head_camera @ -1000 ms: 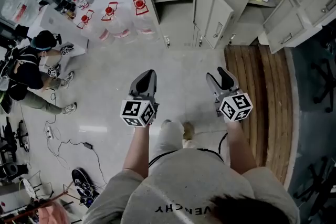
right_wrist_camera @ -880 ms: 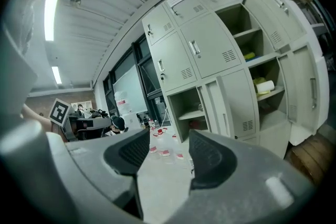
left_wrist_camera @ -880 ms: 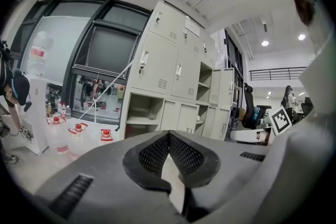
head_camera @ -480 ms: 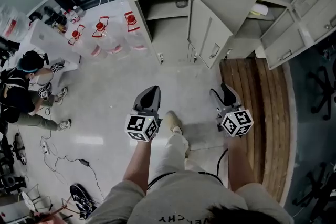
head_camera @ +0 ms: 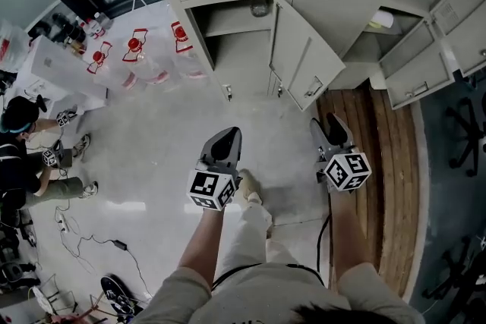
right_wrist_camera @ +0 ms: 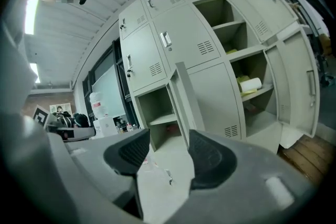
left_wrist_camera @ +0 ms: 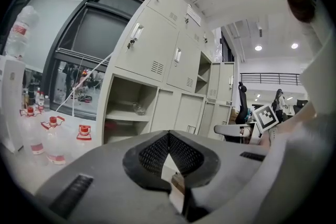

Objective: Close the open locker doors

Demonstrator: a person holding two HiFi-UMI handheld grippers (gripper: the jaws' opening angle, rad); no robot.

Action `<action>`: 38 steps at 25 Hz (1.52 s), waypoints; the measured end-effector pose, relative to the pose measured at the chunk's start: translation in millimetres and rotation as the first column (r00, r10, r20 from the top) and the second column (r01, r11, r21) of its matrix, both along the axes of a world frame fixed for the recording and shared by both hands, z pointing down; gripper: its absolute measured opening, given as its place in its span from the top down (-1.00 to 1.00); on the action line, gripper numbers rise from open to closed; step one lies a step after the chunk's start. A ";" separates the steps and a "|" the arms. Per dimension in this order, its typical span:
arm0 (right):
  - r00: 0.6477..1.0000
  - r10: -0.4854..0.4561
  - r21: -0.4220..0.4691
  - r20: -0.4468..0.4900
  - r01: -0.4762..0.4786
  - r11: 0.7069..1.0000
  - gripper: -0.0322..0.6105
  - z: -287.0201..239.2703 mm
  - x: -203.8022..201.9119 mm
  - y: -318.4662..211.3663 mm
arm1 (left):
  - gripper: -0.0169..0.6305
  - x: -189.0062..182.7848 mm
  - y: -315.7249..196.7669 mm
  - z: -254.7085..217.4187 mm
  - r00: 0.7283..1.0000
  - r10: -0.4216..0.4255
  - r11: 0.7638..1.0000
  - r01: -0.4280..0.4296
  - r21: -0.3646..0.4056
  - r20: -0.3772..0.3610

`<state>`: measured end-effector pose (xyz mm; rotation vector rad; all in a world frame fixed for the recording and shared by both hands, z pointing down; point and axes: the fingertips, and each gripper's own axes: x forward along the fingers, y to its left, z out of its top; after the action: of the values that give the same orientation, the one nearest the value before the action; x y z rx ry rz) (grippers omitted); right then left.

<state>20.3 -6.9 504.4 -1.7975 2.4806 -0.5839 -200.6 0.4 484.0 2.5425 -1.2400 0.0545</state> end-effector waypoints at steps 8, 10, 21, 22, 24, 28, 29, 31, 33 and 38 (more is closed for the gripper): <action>0.996 0.068 0.022 -0.062 -0.067 0.998 0.21 0.5 16.0 -55.8 | 0.95 17.2 -30.7 11.6 0.998 0.059 0.998 -0.059 -0.009 -0.006; 0.993 0.091 0.039 -0.079 -0.088 0.995 0.21 -0.7 21.0 -68.4 | 0.95 21.4 -37.8 14.6 0.997 0.075 0.997 -0.075 -0.012 -0.006; 0.977 0.153 0.056 -0.148 -0.146 0.988 0.57 3.8 33.3 -87.9 | 0.95 20.5 -64.7 29.1 0.994 0.105 0.994 -0.105 -0.038 -0.011; 0.976 0.150 0.058 -0.155 -0.143 0.988 0.58 4.0 32.8 -88.7 | 0.95 20.3 -66.5 30.1 0.994 0.105 0.994 -0.105 -0.039 -0.012; 0.975 0.150 0.062 -0.165 -0.142 0.988 0.59 4.2 31.8 -89.0 | 0.95 19.3 -69.5 32.5 0.994 0.106 0.993 -0.107 -0.041 -0.010; 0.974 0.143 0.063 -0.178 -0.134 0.989 0.59 4.5 25.3 -86.0 | 0.95 13.4 -73.8 36.5 0.996 0.094 0.995 -0.094 -0.046 -0.012; 0.974 0.136 0.060 -0.181 -0.127 0.990 0.59 4.7 21.7 -84.7 | 0.95 11.6 -74.7 37.4 0.996 0.088 0.995 -0.089 -0.047 -0.014; 0.975 0.115 0.055 -0.193 -0.106 0.993 0.60 4.9 11.6 -81.5 | 0.95 7.2 -76.1 40.0 0.997 0.073 0.996 -0.074 -0.053 -0.018; 0.973 0.080 0.052 -0.217 -0.070 0.996 0.61 5.2 -1.8 -79.0 | 0.95 2.3 -77.4 41.7 0.998 0.056 0.997 -0.057 -0.057 -0.022; 0.957 -0.005 0.041 -0.289 0.018 0.999 0.62 7.2 -35.0 -75.4 | 0.95 -6.3 -80.8 39.0 0.999 0.029 0.998 -0.030 -0.047 -0.028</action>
<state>-14.7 -82.3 511.5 -1.9814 2.6601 -0.2800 -206.9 -80.4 523.1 2.5127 -1.1767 0.0555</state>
